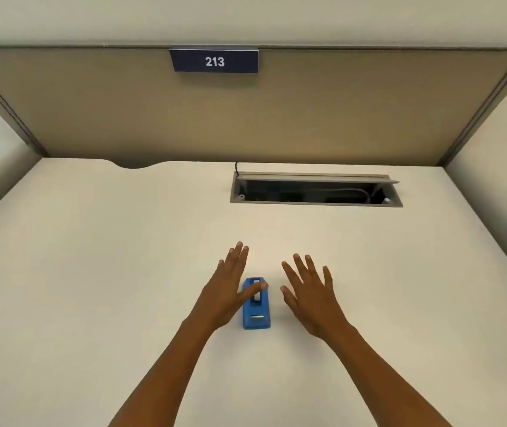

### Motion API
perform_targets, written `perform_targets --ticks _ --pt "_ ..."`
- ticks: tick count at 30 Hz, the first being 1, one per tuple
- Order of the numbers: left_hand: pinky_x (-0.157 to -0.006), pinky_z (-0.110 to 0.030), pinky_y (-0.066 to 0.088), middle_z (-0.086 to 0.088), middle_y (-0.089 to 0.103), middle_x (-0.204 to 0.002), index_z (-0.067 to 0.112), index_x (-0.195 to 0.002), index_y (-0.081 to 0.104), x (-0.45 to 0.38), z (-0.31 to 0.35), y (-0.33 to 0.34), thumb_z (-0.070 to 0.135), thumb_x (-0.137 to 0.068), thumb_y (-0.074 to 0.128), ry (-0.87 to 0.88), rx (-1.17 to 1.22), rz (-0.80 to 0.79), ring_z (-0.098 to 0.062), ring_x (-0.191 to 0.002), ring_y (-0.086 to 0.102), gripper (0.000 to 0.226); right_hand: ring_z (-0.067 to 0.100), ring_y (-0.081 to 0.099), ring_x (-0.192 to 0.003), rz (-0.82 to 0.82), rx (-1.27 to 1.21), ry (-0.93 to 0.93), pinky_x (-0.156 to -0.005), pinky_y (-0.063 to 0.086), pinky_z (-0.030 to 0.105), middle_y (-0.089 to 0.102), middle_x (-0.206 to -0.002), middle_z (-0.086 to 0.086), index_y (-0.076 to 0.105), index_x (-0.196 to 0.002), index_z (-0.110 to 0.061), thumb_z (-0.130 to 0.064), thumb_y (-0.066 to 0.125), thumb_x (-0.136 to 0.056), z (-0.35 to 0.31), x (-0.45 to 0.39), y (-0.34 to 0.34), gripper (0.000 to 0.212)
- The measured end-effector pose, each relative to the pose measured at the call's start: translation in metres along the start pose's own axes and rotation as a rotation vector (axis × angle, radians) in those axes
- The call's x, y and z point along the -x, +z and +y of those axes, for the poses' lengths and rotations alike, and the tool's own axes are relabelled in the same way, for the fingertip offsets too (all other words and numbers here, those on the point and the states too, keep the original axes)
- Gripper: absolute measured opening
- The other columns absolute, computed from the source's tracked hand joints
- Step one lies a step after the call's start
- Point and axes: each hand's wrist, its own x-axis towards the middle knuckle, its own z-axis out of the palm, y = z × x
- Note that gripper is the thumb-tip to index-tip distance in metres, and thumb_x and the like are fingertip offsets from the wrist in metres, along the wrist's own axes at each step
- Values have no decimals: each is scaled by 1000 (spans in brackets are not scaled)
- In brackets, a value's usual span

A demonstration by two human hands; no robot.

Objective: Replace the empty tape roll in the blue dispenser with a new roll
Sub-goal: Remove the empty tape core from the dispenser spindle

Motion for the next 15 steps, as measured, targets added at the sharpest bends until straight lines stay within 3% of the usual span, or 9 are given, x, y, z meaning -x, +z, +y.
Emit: perform_targets --ticks 4,7,15 --pt "-111 -33 21 17 -4 -155 34 -145 -3 10 -17 13 77 -58 55 -51 35 -141 -10 -143 9 113 23 -11 -146 -92 1 5 -117 -6 42 -7 -160 3 1 -148 -27 -47 21 -99 8 14 23 57" --pt "-108 -30 25 16 2 -157 36 -145 4 10 -24 20 73 -46 70 -53 47 -177 -9 -141 17 124 23 -10 -146 -122 -28 -2 -118 -4 38 -7 -160 4 3 -148 -26 -47 23 -98 11 19 33 58" --pt "-98 -25 31 13 34 -147 40 -140 21 7 -42 38 35 -57 87 -152 249 -134 -14 -130 38 106 17 -8 -146 -113 -157 -41 -117 0 30 -4 -160 1 9 -148 -26 -45 33 -97 9 33 36 60"
